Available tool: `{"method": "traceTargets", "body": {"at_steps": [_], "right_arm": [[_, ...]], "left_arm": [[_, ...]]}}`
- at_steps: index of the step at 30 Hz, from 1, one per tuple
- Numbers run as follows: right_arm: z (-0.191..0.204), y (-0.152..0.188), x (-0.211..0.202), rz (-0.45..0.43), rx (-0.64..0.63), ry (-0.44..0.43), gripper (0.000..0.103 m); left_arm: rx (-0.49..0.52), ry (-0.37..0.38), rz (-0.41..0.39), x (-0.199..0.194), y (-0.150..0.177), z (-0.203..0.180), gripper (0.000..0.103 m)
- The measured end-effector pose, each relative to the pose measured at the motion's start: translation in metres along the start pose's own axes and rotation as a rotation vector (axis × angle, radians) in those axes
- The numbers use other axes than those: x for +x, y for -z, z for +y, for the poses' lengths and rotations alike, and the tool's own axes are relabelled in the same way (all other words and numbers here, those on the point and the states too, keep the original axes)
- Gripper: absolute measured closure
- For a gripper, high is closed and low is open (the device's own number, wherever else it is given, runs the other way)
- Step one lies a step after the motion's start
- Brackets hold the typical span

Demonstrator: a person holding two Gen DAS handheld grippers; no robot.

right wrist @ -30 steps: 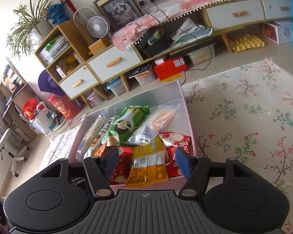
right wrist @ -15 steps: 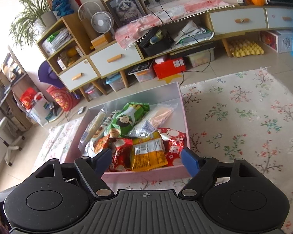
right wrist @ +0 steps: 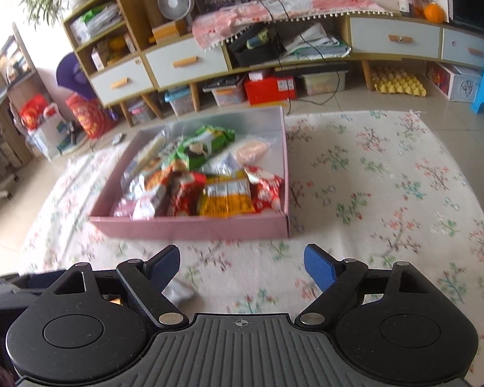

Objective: Organize snacks
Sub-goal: 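Move the left tool to the gold bar while the right tool approaches the silver candy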

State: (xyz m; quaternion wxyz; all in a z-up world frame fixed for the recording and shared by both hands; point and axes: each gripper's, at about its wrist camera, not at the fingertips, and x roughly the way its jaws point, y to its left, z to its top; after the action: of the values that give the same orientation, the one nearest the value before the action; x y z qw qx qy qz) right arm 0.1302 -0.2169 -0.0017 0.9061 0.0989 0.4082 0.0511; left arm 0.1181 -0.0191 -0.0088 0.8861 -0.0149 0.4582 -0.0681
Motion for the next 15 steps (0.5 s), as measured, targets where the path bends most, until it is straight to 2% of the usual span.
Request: {"method": "traceTargets", "body": {"at_steps": [7,13,15], "right_arm": [[-0.005,0.016,-0.010,0.044,-0.033,0.042,0.017],[-0.011,0.029,-0.008,0.072,-0.050,0.060,0.017],[-0.012,0.033,-0.007,0.085,-0.060,0.060,0.017]], "left_arm": [[0.003,0.031,0.034,-0.002,0.023,0.001,0.004],[0.014,0.051,0.035,-0.003,0.042,0.002,0.011],[0.039,0.057,0.024,-0.006,0.046,0.003,0.017]]}}
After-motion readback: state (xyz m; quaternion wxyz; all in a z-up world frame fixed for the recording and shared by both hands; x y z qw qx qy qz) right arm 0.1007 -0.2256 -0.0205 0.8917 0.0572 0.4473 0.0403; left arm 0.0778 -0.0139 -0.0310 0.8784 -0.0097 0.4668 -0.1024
